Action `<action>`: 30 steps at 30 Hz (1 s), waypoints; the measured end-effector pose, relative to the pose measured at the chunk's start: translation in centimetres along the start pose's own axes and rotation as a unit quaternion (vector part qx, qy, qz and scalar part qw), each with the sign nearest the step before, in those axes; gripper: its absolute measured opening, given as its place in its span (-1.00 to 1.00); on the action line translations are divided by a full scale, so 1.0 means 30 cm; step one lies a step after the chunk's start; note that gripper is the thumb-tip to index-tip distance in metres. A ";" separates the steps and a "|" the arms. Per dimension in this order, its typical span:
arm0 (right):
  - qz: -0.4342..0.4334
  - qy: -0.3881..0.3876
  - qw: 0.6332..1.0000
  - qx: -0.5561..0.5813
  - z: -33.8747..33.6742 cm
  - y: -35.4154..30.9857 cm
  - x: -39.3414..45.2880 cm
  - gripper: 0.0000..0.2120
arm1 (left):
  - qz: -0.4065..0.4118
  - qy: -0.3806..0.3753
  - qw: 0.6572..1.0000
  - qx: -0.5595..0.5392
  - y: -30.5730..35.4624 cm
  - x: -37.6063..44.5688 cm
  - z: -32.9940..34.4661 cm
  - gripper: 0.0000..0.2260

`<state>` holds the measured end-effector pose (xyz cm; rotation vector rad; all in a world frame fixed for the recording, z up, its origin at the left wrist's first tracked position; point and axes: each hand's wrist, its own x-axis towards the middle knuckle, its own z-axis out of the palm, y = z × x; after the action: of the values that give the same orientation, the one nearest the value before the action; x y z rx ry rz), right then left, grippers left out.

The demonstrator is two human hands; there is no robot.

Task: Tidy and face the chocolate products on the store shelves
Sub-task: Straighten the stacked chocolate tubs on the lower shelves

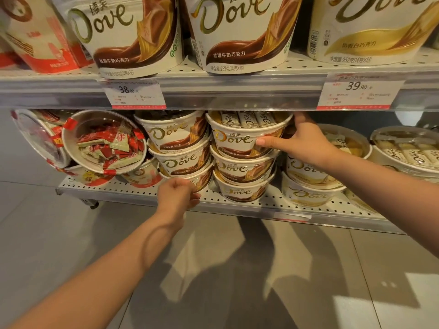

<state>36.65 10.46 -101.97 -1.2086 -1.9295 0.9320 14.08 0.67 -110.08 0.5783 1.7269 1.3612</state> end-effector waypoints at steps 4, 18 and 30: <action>-0.001 0.011 1.000 0.000 0.005 -0.002 0.001 -0.26 | -0.125 0.057 0.981 -0.140 -0.030 0.076 -0.016 -0.95; 0.013 0.009 1.000 0.004 0.006 -0.004 0.003 -0.27 | -0.092 0.108 0.973 -0.180 -0.012 0.156 0.047 -0.61; 0.008 -0.013 1.000 -0.014 -0.012 -0.031 -0.005 -0.31 | -0.111 0.100 0.988 -0.035 0.013 0.231 -0.037 -0.66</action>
<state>36.58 10.09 -101.02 -1.2357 -1.9606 0.9362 9.35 5.54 -111.92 0.2081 1.8330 1.3494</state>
